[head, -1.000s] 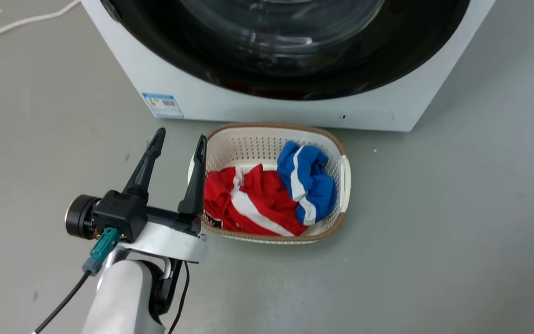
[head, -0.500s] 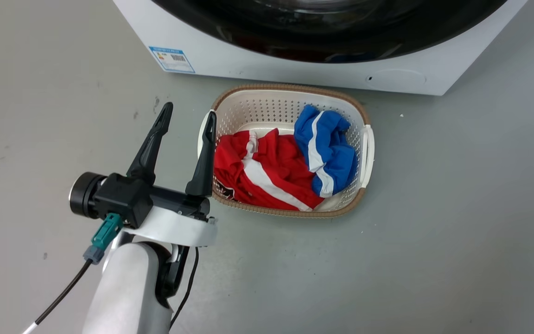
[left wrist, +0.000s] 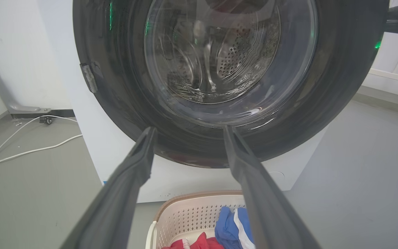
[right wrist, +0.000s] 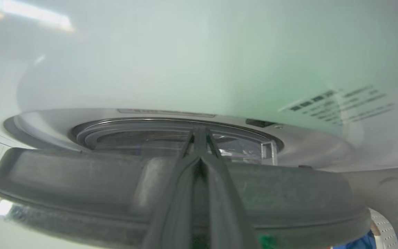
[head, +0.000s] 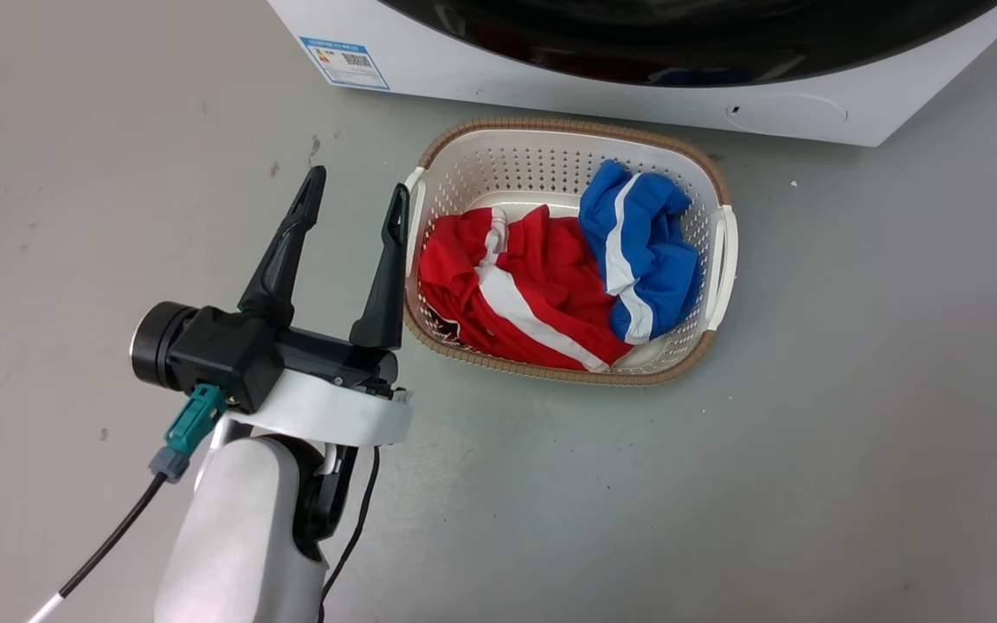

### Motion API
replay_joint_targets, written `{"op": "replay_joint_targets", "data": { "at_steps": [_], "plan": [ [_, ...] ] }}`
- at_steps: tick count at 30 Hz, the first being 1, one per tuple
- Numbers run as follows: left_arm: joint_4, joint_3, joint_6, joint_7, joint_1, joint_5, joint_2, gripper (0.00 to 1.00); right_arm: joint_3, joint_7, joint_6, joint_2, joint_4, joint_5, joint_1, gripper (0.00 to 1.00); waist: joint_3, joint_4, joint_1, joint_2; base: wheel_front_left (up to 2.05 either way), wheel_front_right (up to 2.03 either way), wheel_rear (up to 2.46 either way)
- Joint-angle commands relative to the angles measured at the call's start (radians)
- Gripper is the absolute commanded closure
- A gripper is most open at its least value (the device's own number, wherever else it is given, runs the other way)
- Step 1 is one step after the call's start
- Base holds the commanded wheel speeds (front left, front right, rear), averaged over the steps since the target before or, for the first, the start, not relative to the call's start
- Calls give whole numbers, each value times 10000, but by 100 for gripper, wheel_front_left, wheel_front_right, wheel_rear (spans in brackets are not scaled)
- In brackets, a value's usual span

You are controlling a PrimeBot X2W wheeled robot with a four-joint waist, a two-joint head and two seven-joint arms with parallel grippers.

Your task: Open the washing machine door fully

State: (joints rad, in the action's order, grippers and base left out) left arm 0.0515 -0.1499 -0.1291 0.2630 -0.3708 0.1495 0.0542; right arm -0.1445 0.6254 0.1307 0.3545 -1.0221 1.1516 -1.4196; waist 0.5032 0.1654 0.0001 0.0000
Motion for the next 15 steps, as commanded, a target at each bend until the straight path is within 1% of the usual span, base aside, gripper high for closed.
{"op": "replay_joint_targets", "data": {
  "at_steps": [1,7,11,15],
  "plan": [
    [-58,38,-12,25,-91,23,-26,0,98,245,1,-216,-130,-97,-45,100,37,5,-1,0,0,0,0],
    [0,51,-14,25,-58,47,-35,0,106,1064,2,-304,-63,-293,202,100,-39,-56,-1,0,0,0,0],
    [140,56,-16,25,8,93,-41,0,37,1552,2,-271,76,-342,674,100,-318,-143,-1,0,0,0,0],
    [303,76,-16,25,167,36,-40,0,36,2107,2,-384,293,-382,1193,100,-720,-263,-1,0,0,0,0]
  ]
}}
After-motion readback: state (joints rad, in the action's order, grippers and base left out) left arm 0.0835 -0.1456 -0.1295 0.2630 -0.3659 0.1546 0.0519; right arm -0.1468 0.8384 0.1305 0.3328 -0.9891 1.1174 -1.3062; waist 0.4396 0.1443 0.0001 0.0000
